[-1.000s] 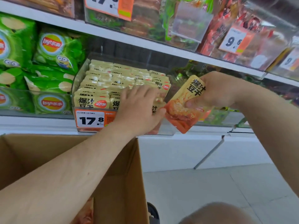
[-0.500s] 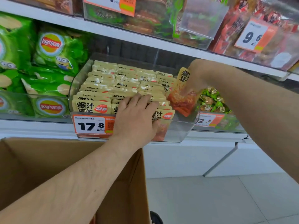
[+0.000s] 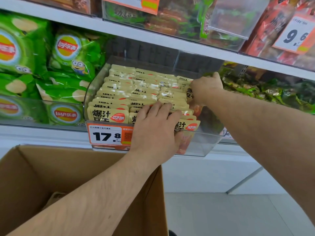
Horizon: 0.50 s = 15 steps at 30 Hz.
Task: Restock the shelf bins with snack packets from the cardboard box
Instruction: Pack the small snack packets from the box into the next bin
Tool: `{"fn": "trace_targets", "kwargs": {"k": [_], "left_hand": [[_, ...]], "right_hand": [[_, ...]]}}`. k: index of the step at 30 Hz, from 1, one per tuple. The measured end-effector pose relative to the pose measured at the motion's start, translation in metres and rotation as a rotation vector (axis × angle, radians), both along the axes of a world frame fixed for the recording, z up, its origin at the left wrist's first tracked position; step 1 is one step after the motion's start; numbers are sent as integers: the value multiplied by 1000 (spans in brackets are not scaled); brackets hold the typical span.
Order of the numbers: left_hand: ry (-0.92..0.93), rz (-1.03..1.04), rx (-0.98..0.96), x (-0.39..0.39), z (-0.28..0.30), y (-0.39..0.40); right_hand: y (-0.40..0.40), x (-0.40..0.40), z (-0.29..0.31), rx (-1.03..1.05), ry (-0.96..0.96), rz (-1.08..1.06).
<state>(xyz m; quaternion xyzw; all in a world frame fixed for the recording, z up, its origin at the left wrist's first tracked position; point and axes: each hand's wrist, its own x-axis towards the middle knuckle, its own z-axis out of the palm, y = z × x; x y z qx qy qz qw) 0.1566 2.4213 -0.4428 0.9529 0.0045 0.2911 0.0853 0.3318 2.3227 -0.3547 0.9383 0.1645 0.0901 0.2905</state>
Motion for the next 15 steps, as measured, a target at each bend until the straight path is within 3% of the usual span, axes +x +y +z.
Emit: {"fn": "trace_targets", "kwargs": {"k": [5,11,15], "left_hand": [[-7,9,8,1,-2,-1],[-10,15,6,1,-2,-1],[-9,11,1,2,-3,-1]], "right_hand": [[-1,-3,-10,-61,-51,148],[-3,-12,-12,-122,-118,166],[-2,-8,-24,50,-105,111]]}}
